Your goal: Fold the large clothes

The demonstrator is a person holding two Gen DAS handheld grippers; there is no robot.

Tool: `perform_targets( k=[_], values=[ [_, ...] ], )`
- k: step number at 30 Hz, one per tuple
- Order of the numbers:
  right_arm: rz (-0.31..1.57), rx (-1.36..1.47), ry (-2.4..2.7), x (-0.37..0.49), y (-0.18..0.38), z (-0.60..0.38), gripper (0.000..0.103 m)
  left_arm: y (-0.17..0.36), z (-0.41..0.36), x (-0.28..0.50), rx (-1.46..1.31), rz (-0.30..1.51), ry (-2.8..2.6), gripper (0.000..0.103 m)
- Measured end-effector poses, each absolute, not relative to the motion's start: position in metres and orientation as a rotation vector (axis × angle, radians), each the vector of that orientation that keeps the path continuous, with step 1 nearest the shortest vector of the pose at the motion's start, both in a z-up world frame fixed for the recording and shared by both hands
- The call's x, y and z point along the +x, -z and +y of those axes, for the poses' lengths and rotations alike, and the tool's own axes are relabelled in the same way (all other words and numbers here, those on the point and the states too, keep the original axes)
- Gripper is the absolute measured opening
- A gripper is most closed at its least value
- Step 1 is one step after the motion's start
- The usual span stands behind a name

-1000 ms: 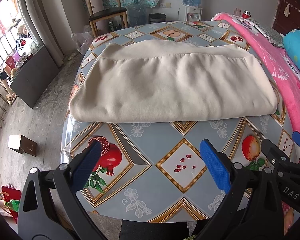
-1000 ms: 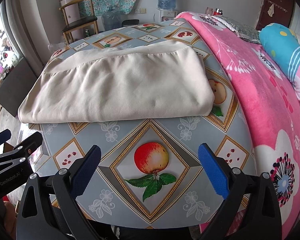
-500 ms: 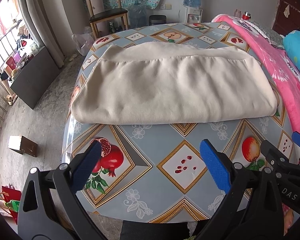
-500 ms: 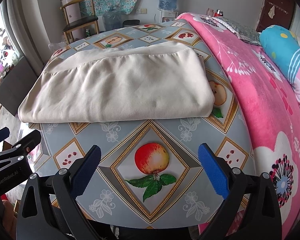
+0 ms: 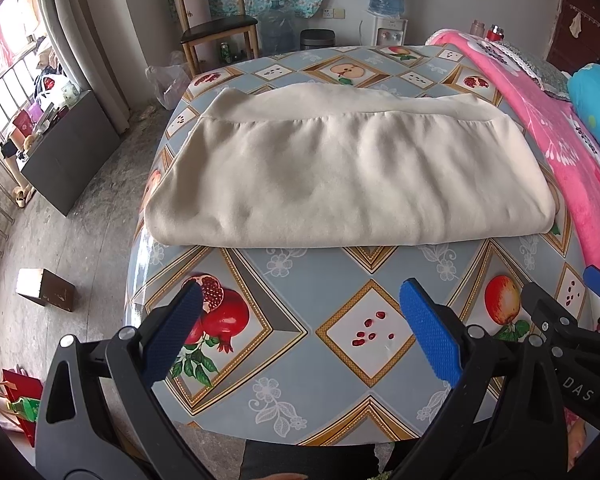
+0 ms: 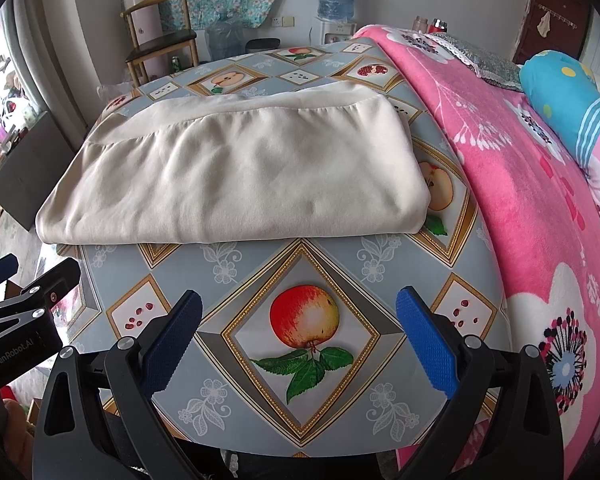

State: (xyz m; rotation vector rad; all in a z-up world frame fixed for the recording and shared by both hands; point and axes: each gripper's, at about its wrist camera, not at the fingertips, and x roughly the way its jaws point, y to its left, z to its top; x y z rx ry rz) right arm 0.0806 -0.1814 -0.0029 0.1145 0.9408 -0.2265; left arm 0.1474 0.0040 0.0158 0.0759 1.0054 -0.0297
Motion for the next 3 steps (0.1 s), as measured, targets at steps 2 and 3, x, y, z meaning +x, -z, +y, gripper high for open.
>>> perform_targets(
  k=[2,3],
  values=[
    [0.942,0.115,0.227,0.0804,0.0028,-0.1818,0.095,-0.0153,0.0041,0.147,0.077,1.004,0.029,0.095],
    [0.942,0.115,0.227,0.0804,0.0028,-0.1818,0.095,-0.0154,0.0042,0.1471,0.077,1.004,0.029,0.095]
  ],
)
